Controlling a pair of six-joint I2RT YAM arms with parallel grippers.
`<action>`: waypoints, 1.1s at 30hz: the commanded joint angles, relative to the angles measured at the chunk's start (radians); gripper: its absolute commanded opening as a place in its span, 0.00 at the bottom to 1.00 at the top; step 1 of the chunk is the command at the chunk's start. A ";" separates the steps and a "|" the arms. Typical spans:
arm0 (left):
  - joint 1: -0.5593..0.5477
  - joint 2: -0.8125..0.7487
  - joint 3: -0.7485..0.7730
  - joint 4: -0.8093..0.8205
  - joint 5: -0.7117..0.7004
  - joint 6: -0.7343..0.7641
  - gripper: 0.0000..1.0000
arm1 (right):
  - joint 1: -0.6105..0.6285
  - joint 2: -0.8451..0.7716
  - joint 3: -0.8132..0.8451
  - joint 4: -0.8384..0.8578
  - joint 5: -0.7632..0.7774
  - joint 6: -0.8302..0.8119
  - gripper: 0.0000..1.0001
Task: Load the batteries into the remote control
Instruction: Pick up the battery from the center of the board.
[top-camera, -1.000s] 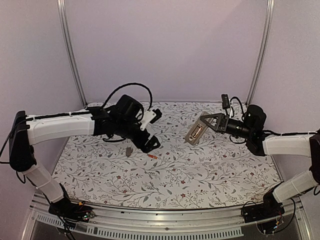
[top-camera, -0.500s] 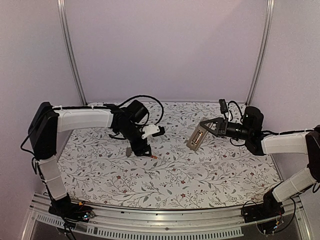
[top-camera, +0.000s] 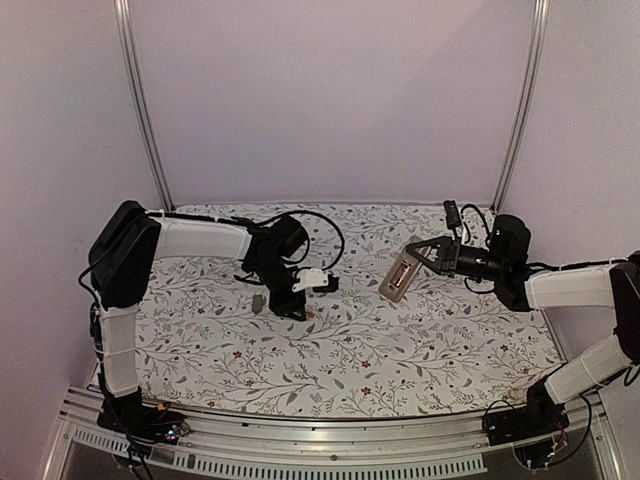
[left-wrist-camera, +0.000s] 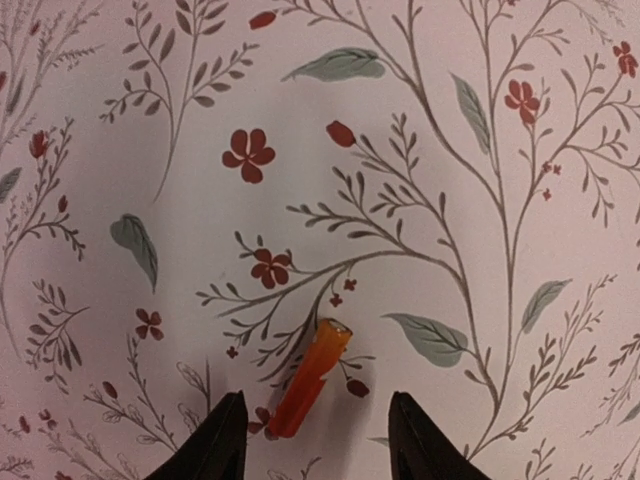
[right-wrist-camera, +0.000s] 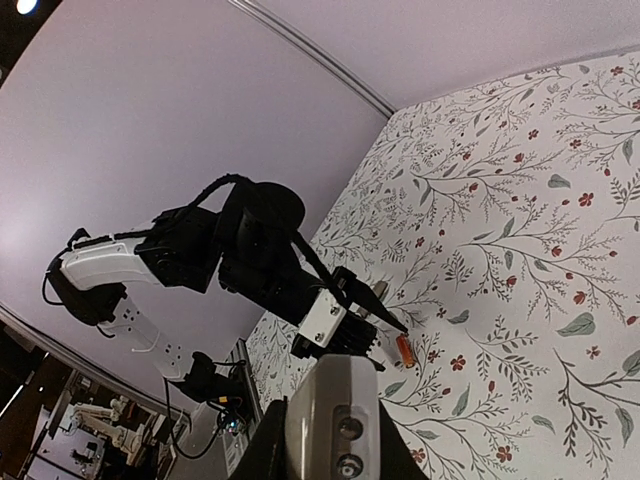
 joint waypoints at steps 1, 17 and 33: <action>0.016 0.037 0.009 0.049 -0.010 0.058 0.46 | -0.018 0.000 -0.012 0.014 -0.016 0.002 0.00; -0.031 0.000 -0.070 0.043 -0.007 0.067 0.09 | -0.052 0.028 -0.026 0.043 -0.018 0.032 0.00; -0.051 -0.024 0.247 -0.123 0.082 -0.731 0.00 | -0.053 0.071 -0.012 0.061 -0.028 0.085 0.00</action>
